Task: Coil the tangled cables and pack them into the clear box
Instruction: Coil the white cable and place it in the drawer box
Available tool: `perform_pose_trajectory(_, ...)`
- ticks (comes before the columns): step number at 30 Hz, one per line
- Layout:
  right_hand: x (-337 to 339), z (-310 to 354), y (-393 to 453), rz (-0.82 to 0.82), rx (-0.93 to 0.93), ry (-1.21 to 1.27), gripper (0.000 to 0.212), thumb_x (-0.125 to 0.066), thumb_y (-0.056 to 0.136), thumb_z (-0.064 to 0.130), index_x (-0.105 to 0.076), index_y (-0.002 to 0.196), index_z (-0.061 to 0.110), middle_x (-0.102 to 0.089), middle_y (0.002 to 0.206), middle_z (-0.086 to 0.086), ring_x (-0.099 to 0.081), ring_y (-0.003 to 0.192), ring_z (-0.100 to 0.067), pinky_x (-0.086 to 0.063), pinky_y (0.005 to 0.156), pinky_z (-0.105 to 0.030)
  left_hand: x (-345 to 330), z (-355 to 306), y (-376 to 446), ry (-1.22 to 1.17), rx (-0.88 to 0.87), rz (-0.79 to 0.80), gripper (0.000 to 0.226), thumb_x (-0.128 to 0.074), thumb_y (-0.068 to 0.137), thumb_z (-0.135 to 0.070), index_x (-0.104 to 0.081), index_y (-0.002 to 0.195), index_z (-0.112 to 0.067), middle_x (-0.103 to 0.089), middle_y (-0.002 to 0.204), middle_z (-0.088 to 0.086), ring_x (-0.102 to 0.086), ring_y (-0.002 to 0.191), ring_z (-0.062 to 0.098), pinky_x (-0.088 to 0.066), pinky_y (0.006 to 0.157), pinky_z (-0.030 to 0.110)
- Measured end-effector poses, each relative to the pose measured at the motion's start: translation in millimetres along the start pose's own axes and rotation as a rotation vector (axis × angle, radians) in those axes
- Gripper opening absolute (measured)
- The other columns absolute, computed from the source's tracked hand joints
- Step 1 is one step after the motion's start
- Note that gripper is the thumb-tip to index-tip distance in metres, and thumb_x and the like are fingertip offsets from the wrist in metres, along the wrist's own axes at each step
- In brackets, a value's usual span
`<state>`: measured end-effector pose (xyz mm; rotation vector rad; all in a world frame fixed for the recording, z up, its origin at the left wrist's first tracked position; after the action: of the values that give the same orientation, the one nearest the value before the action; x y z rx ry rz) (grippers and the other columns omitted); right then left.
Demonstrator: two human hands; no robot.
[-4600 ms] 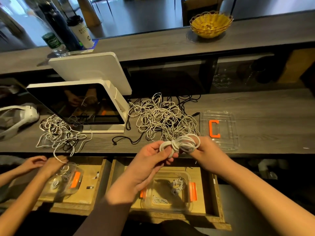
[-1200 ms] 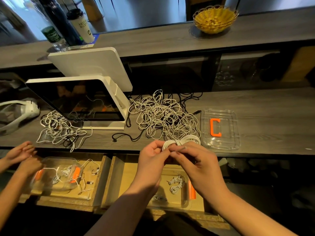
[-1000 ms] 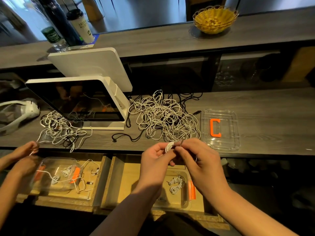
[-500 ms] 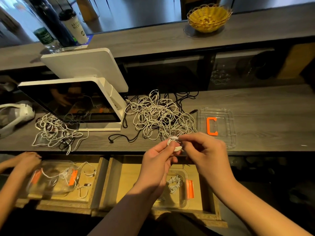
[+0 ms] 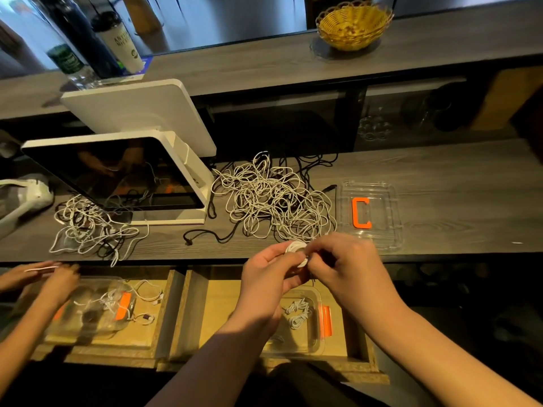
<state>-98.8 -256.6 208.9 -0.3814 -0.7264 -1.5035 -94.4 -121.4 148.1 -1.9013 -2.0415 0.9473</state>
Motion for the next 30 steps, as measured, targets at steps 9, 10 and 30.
perform_pose_trajectory(9,-14,11,-7,0.157,0.041,-0.030,0.016,-0.066,0.090,0.015,-0.063,0.105,0.020,-0.064,0.095,0.011,-0.059,0.088,-0.004,-0.048,0.074,-0.020,11,1,-2,0.230,-0.083,-0.036,0.015,-0.066,0.087,0.004,-0.073,0.095,-0.006,-0.075,0.087,0.015,-0.069,0.078,0.022,-0.055,0.070,0.029)
perform_pose_trajectory(10,-14,12,-7,0.165,0.049,-0.032,0.016,-0.066,0.090,0.015,-0.062,0.105,0.019,-0.063,0.093,0.012,-0.059,0.086,-0.005,-0.047,0.072,-0.019,11,1,-4,0.269,-0.098,-0.020,0.014,-0.065,0.088,0.002,-0.075,0.091,-0.008,-0.073,0.082,0.014,-0.065,0.074,0.020,-0.053,0.067,0.029)
perform_pose_trajectory(30,-10,-7,12,0.304,0.069,0.107,0.037,-0.065,0.083,0.050,-0.061,0.113,0.030,-0.056,0.105,0.017,-0.052,0.099,-0.001,-0.048,0.082,-0.022,7,-4,-10,0.223,-0.127,0.183,0.018,-0.053,0.097,0.000,-0.070,0.098,-0.005,-0.075,0.094,0.015,-0.071,0.077,0.021,-0.056,0.066,0.027)
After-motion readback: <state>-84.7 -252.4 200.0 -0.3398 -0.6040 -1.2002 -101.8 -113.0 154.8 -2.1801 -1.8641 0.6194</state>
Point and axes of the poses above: each hand's wrist, its own y-axis towards the middle knuckle, its own x-axis out of the back of the hand, z = x × y, the point moved 6 cm from there along y, towards the middle knuckle
